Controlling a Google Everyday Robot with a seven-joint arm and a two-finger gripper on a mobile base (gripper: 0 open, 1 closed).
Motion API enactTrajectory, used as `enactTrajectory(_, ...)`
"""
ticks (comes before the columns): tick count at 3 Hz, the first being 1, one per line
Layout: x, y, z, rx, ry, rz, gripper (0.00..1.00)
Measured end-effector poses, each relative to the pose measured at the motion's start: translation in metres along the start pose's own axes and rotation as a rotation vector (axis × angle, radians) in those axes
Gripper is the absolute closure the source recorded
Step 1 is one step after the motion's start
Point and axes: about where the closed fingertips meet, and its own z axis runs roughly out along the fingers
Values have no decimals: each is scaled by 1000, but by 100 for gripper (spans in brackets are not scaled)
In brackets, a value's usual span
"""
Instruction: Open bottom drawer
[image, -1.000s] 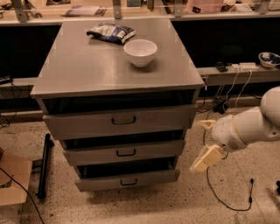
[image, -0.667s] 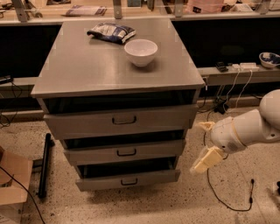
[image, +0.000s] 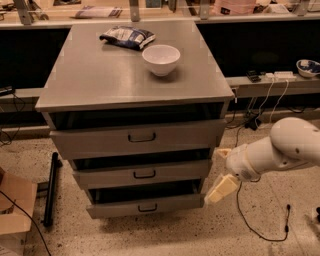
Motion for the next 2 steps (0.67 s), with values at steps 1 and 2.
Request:
enactTrajectory(1, 43, -17, 65, 6, -70, 68, 0)
enactTrajectory(2, 75, -29, 106, -6, -140, 93, 0)
